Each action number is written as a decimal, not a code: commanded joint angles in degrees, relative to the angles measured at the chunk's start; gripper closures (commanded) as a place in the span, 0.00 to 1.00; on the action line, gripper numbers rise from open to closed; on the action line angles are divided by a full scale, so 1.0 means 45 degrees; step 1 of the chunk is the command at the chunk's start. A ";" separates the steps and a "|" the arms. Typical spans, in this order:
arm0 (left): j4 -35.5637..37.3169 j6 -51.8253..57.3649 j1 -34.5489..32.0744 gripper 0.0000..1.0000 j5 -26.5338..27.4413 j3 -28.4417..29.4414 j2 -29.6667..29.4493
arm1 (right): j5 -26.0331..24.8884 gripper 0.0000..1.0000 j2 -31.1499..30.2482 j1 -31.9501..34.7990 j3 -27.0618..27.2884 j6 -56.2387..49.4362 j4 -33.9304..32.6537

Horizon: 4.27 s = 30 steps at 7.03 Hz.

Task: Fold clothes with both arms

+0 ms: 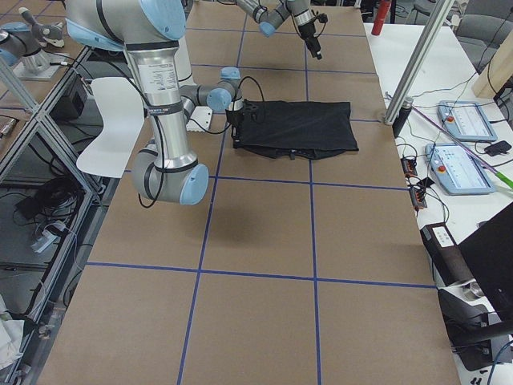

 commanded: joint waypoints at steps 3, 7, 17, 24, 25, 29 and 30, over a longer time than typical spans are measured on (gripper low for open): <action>0.0000 -0.0218 0.0001 0.01 0.0042 -0.0011 0.0001 | 0.0692 0.00 -0.0056 0.0733 0.0577 0.1991 0.0161; -0.0136 -0.0239 -0.0018 0.01 0.0296 -0.0186 0.0040 | 0.0206 0.01 -0.0777 0.0773 0.0578 1.0240 0.2934; -0.0098 -0.0200 0.0079 0.01 0.1017 -0.1046 0.0138 | 0.0185 0.17 -0.0858 0.0695 -0.0770 1.3531 0.4009; -0.0098 -0.0200 0.0157 0.01 0.1155 -0.1026 0.0255 | 0.0302 0.19 -0.0721 0.0636 -0.1024 1.3003 0.4028; -0.0098 -0.0219 0.0157 0.01 0.1174 -0.1026 0.0255 | 0.0321 0.20 -0.0720 0.0636 -0.1082 1.2965 0.4028; -0.0098 -0.0219 0.0157 0.01 0.1175 -0.1046 0.0275 | 0.0768 0.39 -0.0742 0.0655 -0.1765 1.3023 0.5532; -0.0078 -0.0238 0.0157 0.01 0.1175 -0.1046 0.0294 | 0.1350 0.83 -0.0740 0.0791 -0.1689 1.3043 0.5571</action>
